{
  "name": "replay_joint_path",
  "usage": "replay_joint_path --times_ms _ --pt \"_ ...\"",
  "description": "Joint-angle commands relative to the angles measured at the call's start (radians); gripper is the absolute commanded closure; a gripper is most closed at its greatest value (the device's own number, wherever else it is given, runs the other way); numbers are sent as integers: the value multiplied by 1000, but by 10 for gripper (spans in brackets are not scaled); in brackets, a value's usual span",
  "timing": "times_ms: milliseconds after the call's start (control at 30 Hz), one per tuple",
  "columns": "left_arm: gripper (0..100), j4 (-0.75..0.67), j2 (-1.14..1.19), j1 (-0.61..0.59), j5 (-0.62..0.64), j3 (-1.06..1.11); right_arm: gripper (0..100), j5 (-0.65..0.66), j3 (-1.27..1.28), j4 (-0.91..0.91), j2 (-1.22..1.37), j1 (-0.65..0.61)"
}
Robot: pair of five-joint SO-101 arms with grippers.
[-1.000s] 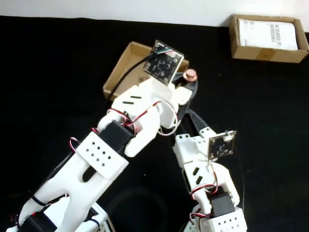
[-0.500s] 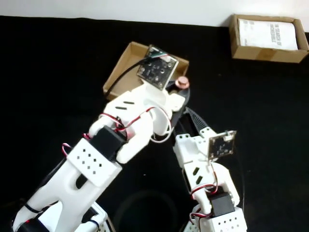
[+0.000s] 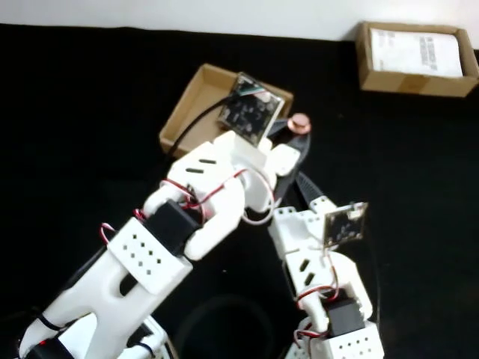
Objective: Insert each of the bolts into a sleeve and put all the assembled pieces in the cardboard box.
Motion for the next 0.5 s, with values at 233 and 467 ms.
replay_joint_path --times_ms 233,467 --pt "991 -71 15 -28 -5 8 992 6 102 -25 -12 4" --pt "991 -71 38 -25 0 10 992 6 99 -25 -12 4"
